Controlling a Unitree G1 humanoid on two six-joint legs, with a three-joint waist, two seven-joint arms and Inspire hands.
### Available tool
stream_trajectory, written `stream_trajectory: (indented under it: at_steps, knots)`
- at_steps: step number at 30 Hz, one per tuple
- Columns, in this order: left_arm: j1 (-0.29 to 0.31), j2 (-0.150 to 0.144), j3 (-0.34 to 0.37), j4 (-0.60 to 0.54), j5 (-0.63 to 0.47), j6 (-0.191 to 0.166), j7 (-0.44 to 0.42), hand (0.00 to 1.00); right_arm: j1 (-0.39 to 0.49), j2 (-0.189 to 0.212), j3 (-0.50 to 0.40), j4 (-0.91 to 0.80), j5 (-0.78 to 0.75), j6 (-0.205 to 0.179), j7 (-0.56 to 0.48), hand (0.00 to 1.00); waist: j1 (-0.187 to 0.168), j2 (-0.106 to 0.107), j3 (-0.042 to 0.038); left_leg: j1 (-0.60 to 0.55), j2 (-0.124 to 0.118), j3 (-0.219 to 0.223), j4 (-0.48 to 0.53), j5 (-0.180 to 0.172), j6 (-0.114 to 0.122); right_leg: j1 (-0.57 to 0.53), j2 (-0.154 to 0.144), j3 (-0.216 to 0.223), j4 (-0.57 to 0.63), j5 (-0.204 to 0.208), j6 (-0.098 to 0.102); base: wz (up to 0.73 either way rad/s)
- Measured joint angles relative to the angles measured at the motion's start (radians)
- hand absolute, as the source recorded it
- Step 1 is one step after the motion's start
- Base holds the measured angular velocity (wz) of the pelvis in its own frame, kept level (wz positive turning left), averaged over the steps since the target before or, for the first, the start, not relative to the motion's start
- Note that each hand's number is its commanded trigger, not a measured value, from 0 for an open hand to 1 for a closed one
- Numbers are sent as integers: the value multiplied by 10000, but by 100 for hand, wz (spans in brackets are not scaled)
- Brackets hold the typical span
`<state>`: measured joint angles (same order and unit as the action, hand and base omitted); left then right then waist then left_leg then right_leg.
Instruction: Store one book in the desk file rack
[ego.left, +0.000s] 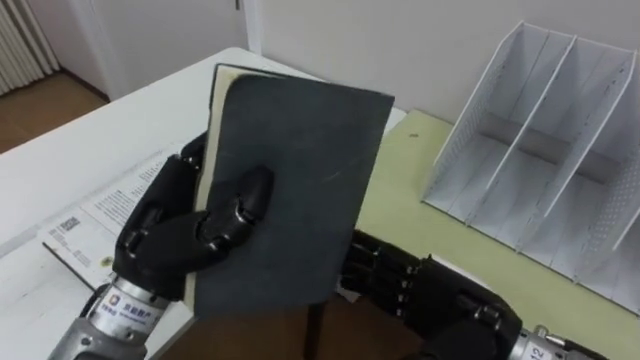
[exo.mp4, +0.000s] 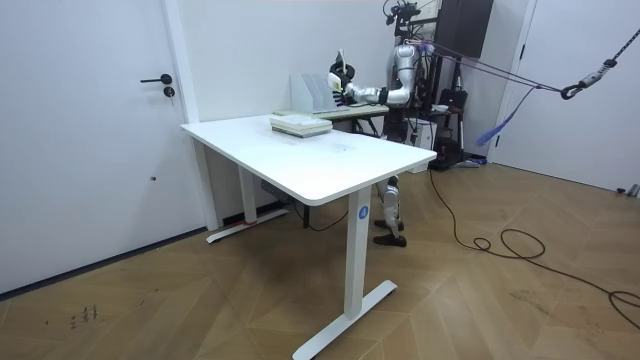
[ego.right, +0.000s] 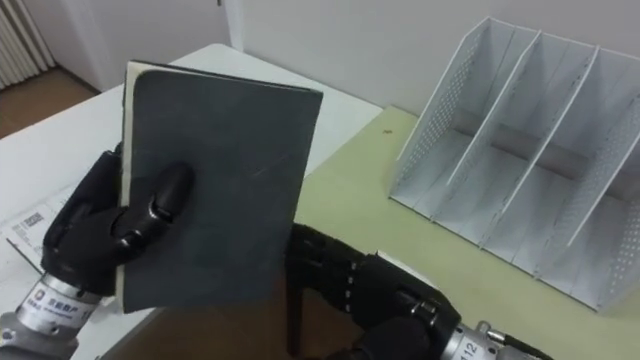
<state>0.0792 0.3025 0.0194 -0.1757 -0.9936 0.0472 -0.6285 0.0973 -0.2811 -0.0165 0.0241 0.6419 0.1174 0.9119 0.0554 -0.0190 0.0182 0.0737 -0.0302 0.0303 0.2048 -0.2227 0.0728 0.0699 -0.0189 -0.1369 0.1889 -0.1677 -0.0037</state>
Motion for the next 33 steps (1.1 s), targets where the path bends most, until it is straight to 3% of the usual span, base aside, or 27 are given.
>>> stream_trajectory:
  at_steps: [4, 8, 12, 15, 19, 20, 21, 22, 26, 30, 33]
  knots:
    - [0, 22, 32, 141, -1, 533, -439, 100, -4, 0, -168, -293, 1010, 344, 89, 0, -7, 116, -75, -89, 0, 15, 10, -1, 0, -61, -5, 2, 10, 4, -6, 0]
    - [-5, 22, 32, 188, 12, 871, -1051, 100, -13, 6, -165, -469, 1571, 607, 178, 0, -3, 344, -205, -70, 10, 112, 9, 0, 0, -64, -10, 27, 53, 2, -7, -1]
    - [-44, 132, -83, 188, 27, 1153, -1573, 100, -28, 15, -48, -575, 2696, 721, 141, 0, -28, 476, -202, -88, 14, 202, 20, 0, 0, -171, -31, 64, 197, -21, -22, -4]
    - [-198, 327, -310, 353, 29, 1318, -1856, 100, -28, 12, -11, -752, 3047, 809, 74, 0, -28, 554, -133, -85, 14, 205, 100, -2, 2, -206, -39, 68, 305, -22, -23, 0]
    - [-393, 451, -384, 588, 31, 1423, -1987, 100, -31, -15, 185, -785, 3349, 812, 26, 0, -19, 586, -112, -92, 13, 220, 160, -5, -1, -222, -42, 95, 345, -39, -48, -1]
    - [-393, 521, -455, 591, 34, 1427, -1993, 100, -31, -20, 240, -822, 3359, 811, 26, 11, -30, 589, -113, -96, 13, 240, 166, -6, -2, -239, -38, 124, 358, -43, -54, -6]
    - [-393, 622, -561, 590, 34, 1427, -2066, 100, -31, -38, 337, -852, 3360, 811, 28, 42, -40, 590, -114, -113, 13, 262, 170, -5, -2, -292, -36, 155, 407, -51, -65, -7]
    - [-393, 689, -628, 590, 35, 1428, -2102, 100, -31, -49, 402, -862, 3360, 812, 32, 100, -38, 589, -114, -126, 14, 280, 172, -5, -2, -328, -33, 192, 440, -57, -69, -9]
    - [-393, 903, -975, 590, 58, 1446, -2142, 100, -34, -186, 863, -871, 3359, 817, 72, 100, -48, 587, -113, -113, 16, 384, 171, -5, -2, -379, -24, 326, 498, -75, -71, -8]
    - [-392, 1303, -1095, 589, 60, 1487, -2563, 100, -97, -494, 822, -869, 3390, 806, -151, 100, -61, 571, -113, -203, 16, 388, 177, -5, -1, -456, -24, 339, 516, -74, -71, -1]
    - [-398, 1403, -1116, 633, 60, 1486, -2358, 100, -100, -722, 1041, -880, 3391, 812, 27, 100, -53, 571, -113, -268, 20, 372, 188, -4, -2, -510, -19, 327, 516, -74, -72, 1]
